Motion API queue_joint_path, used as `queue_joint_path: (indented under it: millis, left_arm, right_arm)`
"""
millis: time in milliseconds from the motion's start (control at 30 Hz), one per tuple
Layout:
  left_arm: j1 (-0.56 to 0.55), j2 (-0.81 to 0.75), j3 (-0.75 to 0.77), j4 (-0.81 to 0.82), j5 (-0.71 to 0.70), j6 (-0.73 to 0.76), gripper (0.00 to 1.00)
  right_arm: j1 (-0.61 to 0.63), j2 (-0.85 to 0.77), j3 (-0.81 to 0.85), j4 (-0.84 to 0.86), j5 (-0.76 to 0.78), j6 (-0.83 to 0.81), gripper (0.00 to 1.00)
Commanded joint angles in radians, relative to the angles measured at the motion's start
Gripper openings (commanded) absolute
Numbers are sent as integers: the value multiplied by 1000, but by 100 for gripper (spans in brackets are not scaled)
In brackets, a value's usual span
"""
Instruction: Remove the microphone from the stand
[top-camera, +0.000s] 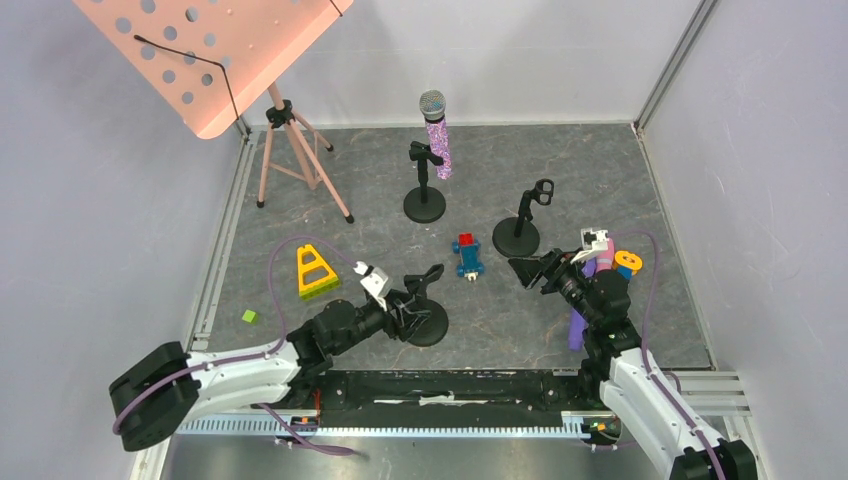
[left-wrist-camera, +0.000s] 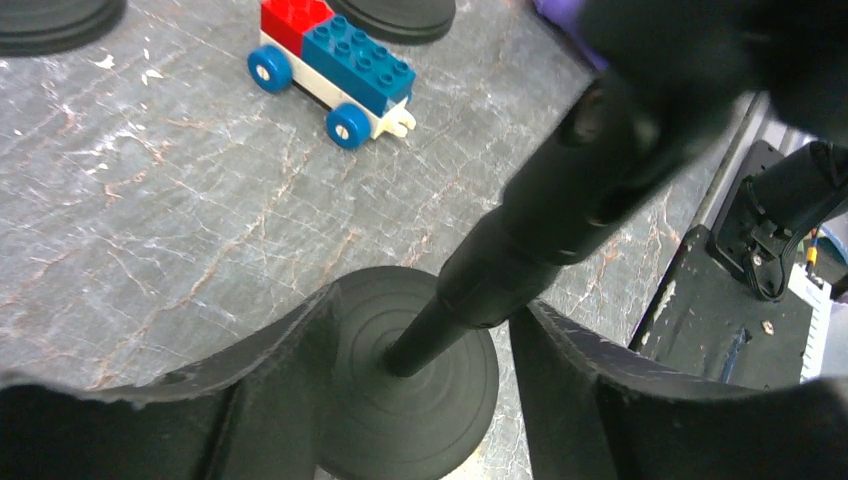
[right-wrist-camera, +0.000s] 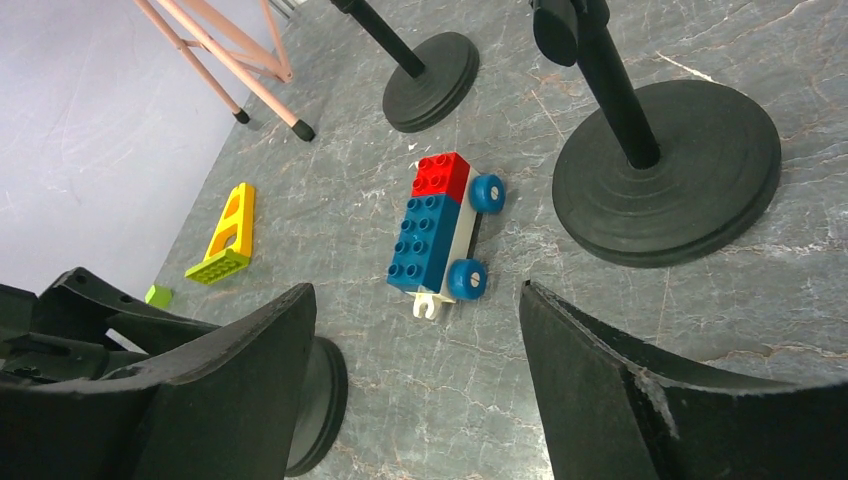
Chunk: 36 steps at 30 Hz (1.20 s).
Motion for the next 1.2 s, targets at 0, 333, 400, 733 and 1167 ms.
queue_joint_path:
  millis: [0, 333, 400, 733, 1167]
  left_arm:
    - [2, 79, 17, 103, -4, 44, 71]
    - [2, 170, 56, 160, -34, 67, 35]
    - [1, 167, 54, 165, -63, 90, 21]
    - [3, 116, 86, 126, -354, 259, 2]
    - [388, 209, 194, 141, -342, 215, 2]
  right_arm:
    - [4, 2, 43, 24, -7, -24, 80]
    - [4, -8, 51, 15, -19, -33, 81]
    - [4, -14, 53, 8, -19, -34, 81]
    - [4, -10, 55, 3, -16, -41, 81]
    - [4, -11, 119, -56, -150, -152, 81]
